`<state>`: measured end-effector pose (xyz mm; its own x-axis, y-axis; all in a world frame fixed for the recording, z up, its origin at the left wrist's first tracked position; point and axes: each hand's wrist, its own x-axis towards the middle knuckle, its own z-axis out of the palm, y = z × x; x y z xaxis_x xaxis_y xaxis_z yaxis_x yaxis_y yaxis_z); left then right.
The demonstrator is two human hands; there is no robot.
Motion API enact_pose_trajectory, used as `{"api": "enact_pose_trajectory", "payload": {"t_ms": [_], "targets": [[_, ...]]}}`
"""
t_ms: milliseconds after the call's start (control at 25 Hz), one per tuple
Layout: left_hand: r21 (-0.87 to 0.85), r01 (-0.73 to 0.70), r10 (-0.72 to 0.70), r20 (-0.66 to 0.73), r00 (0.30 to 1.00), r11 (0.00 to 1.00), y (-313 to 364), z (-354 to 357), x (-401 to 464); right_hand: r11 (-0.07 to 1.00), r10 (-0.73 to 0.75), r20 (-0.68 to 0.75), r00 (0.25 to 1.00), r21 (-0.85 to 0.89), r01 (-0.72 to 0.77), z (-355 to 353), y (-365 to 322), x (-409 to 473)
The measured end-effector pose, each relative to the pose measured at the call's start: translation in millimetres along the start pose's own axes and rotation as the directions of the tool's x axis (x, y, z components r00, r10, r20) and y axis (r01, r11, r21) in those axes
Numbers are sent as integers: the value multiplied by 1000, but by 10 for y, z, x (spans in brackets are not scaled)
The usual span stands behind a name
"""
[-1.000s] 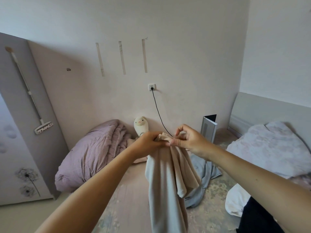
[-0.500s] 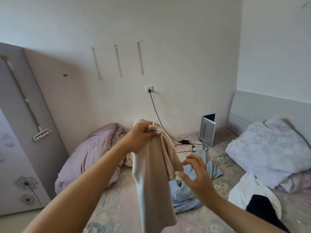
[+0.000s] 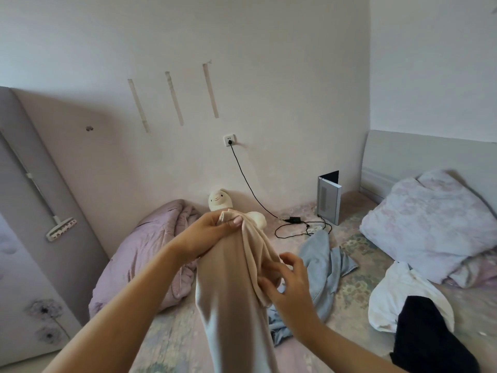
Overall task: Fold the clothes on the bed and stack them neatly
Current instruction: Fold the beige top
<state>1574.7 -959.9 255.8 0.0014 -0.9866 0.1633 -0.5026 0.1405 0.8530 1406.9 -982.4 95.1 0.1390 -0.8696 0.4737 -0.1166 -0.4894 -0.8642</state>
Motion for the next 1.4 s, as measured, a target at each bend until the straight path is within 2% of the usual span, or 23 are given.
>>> {"api": "enact_pose_trajectory", "payload": {"t_ms": [120, 360, 480, 560, 680, 760, 840, 920, 1120, 1280, 1320, 1400], "targets": [[-280, 128, -118, 50, 992, 951, -120, 32, -41, 1000, 8, 28, 1000, 15, -8, 49, -20, -18], [-448, 203, -196, 63, 979, 871, -237, -77, -113, 992, -36, 51, 998, 122, 30, -91, -61, -46], [-391, 270, -270, 57, 961, 880, -283, -226, -115, 979, -117, 182, 976, 184, 83, -292, -67, -69], [-363, 315, -281, 144, 949, 877, -317, -280, -118, 974, -152, 314, 937, 207, 89, -410, -81, -45], [-361, 394, -307, 275, 911, 845, -297, -293, -154, 957, -119, 554, 824, 284, -52, -507, -159, 92], [-324, 378, -248, 378, 892, 867, -270, -310, -170, 947, -88, 685, 724, 283, -153, -485, -209, 138], [-255, 355, -202, 477, 855, 900, -224, -344, -198, 955, -81, 717, 693, 255, -152, -435, -218, 115], [-214, 346, -200, 503, 840, 913, -203, -405, -247, 954, -68, 695, 715, 255, -157, -413, -210, 70], [-337, 315, -196, 343, 919, 887, -229, -499, -405, 987, -29, 646, 763, 138, -79, -472, -240, 84], [-343, 223, -198, 106, 974, 913, -321, -630, -435, 992, -72, 562, 824, 126, 1, -564, -322, 213], [-286, 205, -199, 49, 979, 936, -337, -635, -434, 994, -72, 559, 826, 111, 12, -600, -330, 259], [-14, 191, -191, -69, 979, 982, -438, -607, -432, 998, -64, 567, 821, 35, 53, -665, -325, 345]]}}
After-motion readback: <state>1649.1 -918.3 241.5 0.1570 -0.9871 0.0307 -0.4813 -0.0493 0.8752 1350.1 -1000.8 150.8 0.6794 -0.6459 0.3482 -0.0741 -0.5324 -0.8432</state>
